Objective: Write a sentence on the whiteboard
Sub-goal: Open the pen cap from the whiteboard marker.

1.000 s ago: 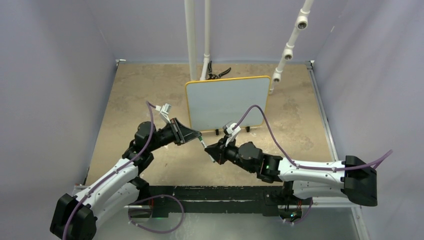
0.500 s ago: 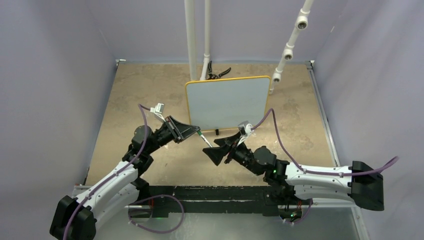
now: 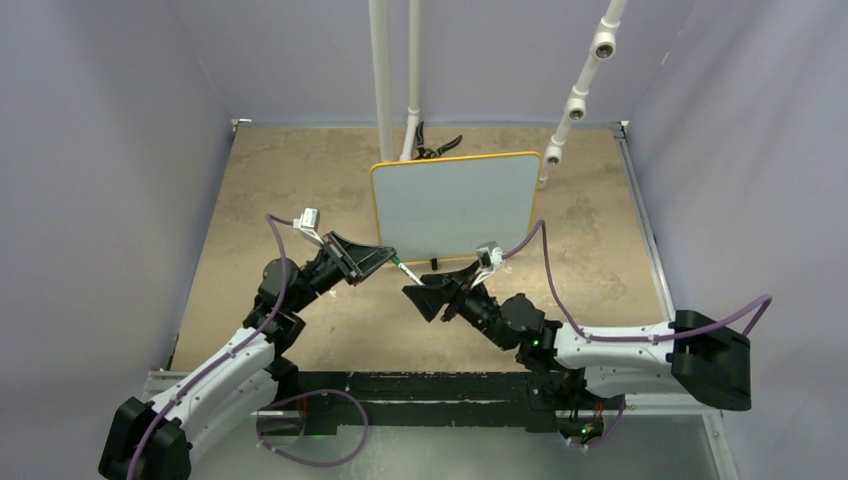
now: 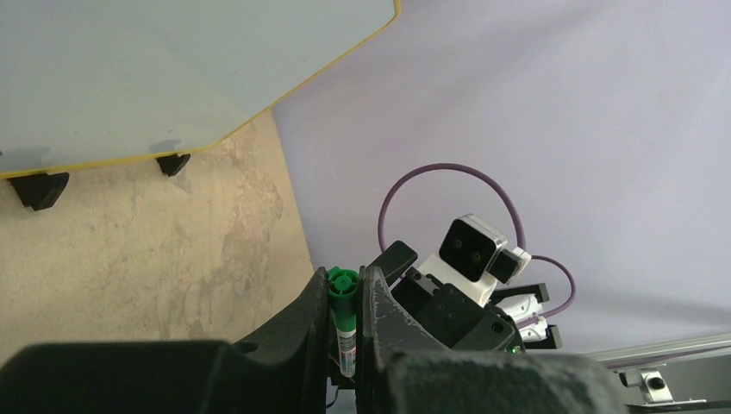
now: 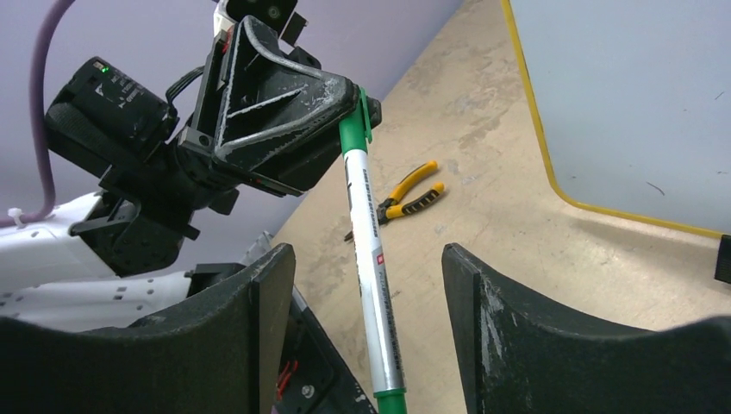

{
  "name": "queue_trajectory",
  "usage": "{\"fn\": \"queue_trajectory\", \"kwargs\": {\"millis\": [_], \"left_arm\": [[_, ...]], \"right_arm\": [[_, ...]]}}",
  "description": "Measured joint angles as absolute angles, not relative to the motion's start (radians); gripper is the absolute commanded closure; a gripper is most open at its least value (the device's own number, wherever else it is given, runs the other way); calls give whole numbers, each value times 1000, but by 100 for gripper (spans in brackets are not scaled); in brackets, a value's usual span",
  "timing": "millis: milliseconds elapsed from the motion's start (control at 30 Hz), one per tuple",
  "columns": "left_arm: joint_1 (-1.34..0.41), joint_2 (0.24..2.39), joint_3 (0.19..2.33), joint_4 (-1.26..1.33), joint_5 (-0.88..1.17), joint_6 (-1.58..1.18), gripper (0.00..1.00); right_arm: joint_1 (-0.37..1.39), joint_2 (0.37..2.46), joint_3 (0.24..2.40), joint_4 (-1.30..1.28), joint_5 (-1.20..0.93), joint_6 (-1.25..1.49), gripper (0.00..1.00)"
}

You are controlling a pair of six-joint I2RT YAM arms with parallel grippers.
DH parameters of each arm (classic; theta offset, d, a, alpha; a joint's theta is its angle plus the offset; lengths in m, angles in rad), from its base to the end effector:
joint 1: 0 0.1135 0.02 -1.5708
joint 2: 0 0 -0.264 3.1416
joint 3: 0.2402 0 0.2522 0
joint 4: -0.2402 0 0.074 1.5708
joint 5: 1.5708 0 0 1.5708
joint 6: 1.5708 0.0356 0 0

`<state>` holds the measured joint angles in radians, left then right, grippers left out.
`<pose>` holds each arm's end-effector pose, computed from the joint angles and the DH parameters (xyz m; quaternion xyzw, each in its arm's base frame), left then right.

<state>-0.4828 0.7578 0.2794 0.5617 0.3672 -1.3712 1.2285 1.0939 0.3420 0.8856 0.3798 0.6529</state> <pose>0.1536 -0.0950 0.2444 -0.1647 0.6588 -0.6529 0.3354 0.0879 0.2073 0.2388 -0.0472 0.6602 0.5241 0.5360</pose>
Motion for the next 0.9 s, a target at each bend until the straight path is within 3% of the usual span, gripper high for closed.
{"fn": "queue_trajectory", "kwargs": {"millis": [433, 533, 733, 900], "left_arm": [[-483, 751, 263, 589, 351, -1396, 100], [-483, 751, 263, 597, 351, -1401, 100], [-483, 748, 263, 611, 351, -1409, 100], [-483, 732, 255, 603, 341, -1415, 100]], "right_arm": [[1229, 1179, 387, 970, 382, 692, 56], [1229, 1188, 392, 978, 383, 692, 67], [1229, 1201, 395, 983, 383, 691, 100], [1230, 1195, 395, 975, 385, 693, 100]]}}
